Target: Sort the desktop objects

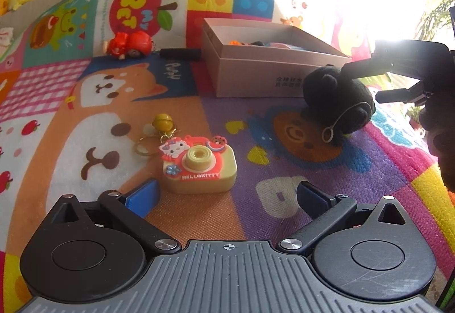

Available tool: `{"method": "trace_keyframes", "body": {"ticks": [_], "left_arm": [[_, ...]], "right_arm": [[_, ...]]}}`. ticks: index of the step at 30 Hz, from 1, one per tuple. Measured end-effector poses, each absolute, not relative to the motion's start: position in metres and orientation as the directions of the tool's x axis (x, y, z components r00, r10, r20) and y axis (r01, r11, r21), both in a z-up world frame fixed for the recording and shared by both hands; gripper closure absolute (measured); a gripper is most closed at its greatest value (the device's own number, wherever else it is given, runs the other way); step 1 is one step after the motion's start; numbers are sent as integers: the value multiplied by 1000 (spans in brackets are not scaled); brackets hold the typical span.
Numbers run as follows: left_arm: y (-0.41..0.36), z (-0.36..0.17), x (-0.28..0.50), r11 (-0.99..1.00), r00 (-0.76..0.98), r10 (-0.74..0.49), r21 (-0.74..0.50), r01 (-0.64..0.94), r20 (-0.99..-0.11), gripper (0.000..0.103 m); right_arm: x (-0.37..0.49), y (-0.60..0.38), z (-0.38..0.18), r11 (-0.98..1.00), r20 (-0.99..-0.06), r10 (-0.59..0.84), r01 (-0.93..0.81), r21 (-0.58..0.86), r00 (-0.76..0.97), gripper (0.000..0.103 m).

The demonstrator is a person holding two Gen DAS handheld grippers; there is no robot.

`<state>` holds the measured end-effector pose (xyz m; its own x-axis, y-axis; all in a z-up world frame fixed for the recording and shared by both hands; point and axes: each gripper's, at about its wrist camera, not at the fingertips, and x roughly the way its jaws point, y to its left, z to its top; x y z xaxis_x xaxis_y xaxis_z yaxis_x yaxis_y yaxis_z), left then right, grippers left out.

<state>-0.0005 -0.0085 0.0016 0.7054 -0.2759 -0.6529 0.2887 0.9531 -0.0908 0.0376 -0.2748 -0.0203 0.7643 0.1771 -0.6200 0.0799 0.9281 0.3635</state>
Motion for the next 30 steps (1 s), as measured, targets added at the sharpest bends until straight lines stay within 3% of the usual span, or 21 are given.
{"method": "trace_keyframes", "body": {"ticks": [8, 11, 15, 25, 30], "left_arm": [[-5, 2, -1, 952, 706, -284, -103, 288, -648, 0], [-6, 2, -1, 953, 706, -281, -100, 287, -650, 0], [-10, 2, -1, 954, 704, -263, -71, 290, -659, 0], [-17, 1, 0, 955, 699, -229, -18, 296, -678, 0], [-18, 1, 0, 955, 699, -225, -12, 297, -679, 0]], "right_arm": [[34, -203, -23, 986, -626, 166, -109, 129, 762, 9], [29, -186, -26, 987, -613, 145, -156, 36, 776, 16], [20, -177, -24, 979, -598, 163, -202, 2, 785, 39], [-26, -205, -18, 990, -618, 96, -142, -26, 781, 39], [-44, -206, -24, 992, -582, 67, -117, -49, 811, 39]]}}
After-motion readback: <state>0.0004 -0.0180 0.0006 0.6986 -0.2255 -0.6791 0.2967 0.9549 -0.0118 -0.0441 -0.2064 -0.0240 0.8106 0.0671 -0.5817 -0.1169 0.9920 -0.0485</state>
